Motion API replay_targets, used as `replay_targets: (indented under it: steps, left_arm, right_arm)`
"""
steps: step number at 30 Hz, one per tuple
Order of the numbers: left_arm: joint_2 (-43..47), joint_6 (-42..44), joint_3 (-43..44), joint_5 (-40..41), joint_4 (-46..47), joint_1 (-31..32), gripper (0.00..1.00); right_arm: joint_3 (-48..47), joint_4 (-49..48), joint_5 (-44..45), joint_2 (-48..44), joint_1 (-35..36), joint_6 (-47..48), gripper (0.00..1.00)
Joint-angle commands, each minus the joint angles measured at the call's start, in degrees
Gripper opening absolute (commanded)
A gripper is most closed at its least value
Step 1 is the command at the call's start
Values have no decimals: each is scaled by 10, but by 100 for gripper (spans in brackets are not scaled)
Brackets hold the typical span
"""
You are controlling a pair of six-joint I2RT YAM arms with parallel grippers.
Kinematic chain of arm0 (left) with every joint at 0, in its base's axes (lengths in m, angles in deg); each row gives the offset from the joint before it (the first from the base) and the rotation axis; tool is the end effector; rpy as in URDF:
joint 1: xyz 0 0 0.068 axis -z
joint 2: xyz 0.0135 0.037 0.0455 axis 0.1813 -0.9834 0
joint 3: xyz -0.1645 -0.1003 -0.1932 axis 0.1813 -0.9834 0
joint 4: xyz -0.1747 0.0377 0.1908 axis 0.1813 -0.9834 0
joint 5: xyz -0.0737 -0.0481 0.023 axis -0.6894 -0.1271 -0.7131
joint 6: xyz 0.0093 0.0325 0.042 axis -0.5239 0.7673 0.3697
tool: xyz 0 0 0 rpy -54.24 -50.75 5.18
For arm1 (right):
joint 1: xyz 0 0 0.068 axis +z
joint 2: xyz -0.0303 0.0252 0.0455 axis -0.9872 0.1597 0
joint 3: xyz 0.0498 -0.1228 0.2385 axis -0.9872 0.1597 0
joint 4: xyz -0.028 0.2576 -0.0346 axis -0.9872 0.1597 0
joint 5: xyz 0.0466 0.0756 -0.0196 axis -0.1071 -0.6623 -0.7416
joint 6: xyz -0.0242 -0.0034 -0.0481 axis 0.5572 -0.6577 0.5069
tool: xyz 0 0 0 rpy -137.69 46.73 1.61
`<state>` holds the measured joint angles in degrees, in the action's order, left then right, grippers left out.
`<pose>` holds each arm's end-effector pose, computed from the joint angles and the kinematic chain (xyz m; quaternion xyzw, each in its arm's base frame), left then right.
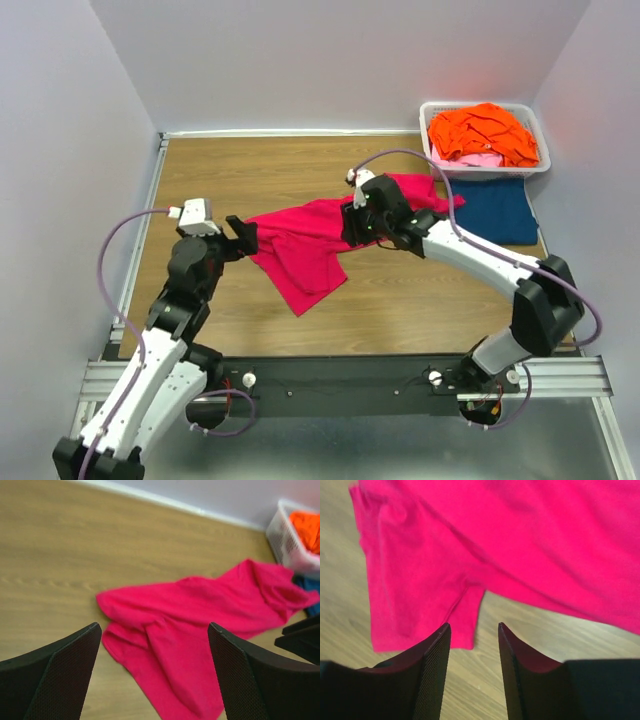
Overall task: Fold and stack the t-shirts
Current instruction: Move the tshirt to the center of the board, then flatten the tshirt out
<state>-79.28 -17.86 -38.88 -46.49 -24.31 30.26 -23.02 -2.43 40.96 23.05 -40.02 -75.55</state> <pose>0.1443 -0.0443 0.2966 -0.0958 0.7418 -0.1763 0.6399 0.2599 0.2243 0.2725 -0.2208 0.8780 0.1903 0.3797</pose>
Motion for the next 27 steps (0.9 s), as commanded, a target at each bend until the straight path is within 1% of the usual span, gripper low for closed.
replay_targets:
  steps: [1,2,3,4,6,7,9,12,15,16,17,19,20,25,27]
  left_arm:
    - [-94,-74,14,-69,-20,-2,94]
    - [-131,-92,11,-84,-7,-3,92]
    - [-147,-101,7,-94,3,-2,89]
    - [-161,-110,5,-103,15,-3,82]
    - [-202,-139,-6,-113,52,-2,78]
    - [-214,-146,-9,-133,56,-3,77]
    - [-252,-156,-13,-145,82,-3,77]
    - [-299,-161,-7,-167,85,-3,74]
    - [-343,-162,2,-194,84,3,72]
    - [-355,-163,5,-198,82,14,72]
    - [-366,-165,8,-202,80,22,73]
    - [-399,-162,24,-200,68,36,73]
    - [-409,-158,31,-187,63,46,72]
    - [-472,-147,66,-173,34,51,72]
    - [-494,-145,78,-178,30,55,68]
  right_arm:
    - [10,6,-101,53,9,15,48]
    - [7,5,-108,63,20,16,47]
    - [7,5,-111,73,26,15,47]
    - [8,1,-116,87,30,13,47]
    - [14,-9,-117,97,31,3,47]
    - [18,-12,-109,99,31,-4,47]
    - [21,-14,-95,106,30,-12,47]
    - [29,-14,-64,99,30,-23,48]
    - [45,-13,-8,83,27,-32,48]
    - [50,-13,24,72,25,-40,49]
    - [55,-13,36,63,18,-45,49]
    - [71,-13,51,39,6,-57,50]
    - [78,-13,62,28,-1,-61,51]
    - [110,-13,89,-40,-46,-63,51]
    - [124,-13,100,-72,-57,-61,52]
